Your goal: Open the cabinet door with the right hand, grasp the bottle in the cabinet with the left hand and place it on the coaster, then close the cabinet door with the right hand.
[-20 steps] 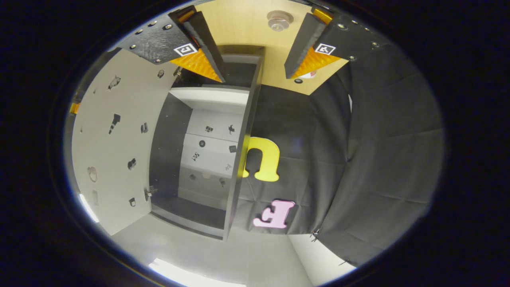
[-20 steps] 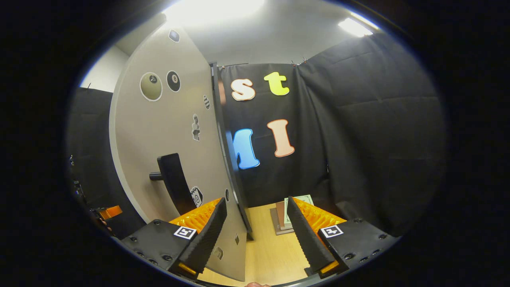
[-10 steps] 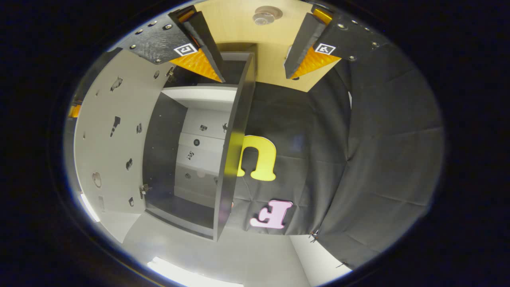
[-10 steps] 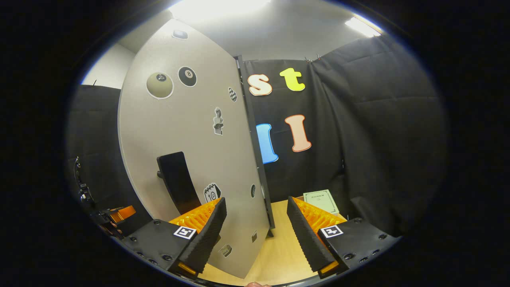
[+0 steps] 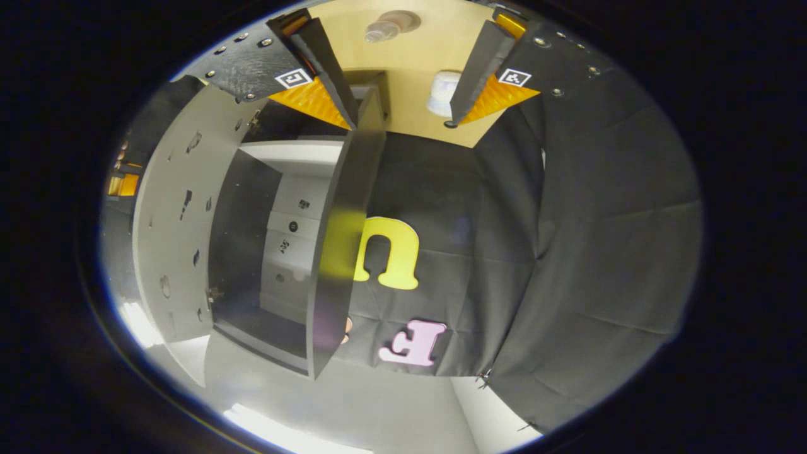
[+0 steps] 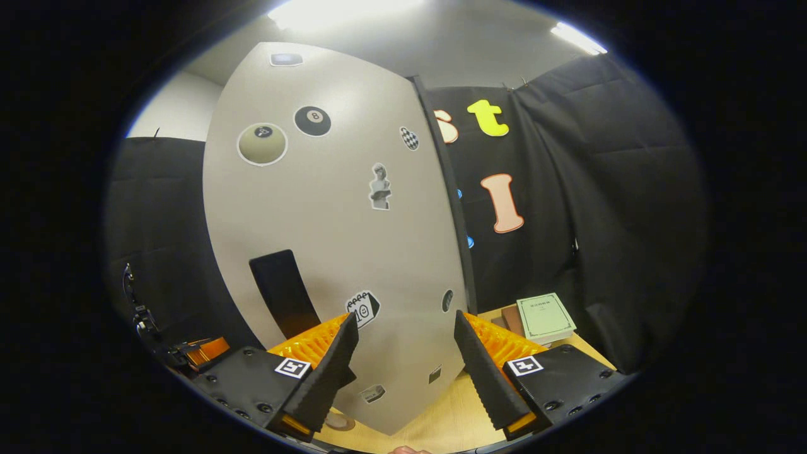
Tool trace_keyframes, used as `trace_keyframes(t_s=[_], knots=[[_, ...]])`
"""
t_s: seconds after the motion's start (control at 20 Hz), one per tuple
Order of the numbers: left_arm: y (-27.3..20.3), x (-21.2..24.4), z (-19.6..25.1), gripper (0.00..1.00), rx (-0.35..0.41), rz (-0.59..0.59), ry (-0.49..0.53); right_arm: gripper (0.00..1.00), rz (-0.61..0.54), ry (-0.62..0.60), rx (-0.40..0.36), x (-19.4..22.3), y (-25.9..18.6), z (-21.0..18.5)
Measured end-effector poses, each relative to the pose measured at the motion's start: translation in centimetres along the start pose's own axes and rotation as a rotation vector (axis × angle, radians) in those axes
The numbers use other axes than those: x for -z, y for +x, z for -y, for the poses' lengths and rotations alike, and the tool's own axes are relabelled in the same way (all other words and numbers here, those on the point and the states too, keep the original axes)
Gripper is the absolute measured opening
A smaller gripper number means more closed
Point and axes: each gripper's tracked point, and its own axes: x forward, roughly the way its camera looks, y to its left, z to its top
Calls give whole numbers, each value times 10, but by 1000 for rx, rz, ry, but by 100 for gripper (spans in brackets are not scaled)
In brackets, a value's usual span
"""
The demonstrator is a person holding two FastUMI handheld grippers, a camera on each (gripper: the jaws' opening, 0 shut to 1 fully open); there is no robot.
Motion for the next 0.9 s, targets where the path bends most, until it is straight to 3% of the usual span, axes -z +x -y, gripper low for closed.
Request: trace_keyframes(t_s=[0.35,0.5,0.7,0.9], knots=[[-4,11,-29,91,-18,-5,-32,98,-80,-96,-30,22,27,-38],[-10,16,-34,90,-24,2,-34,98,-76,-110,-12,16,28,-26],[-18,32,-36,91,-47,-16,77,98,-45,-89,11,5,18,-8],[-25,12,6,89,-30,11,98,98,-17,-84,10,1,8,19]])
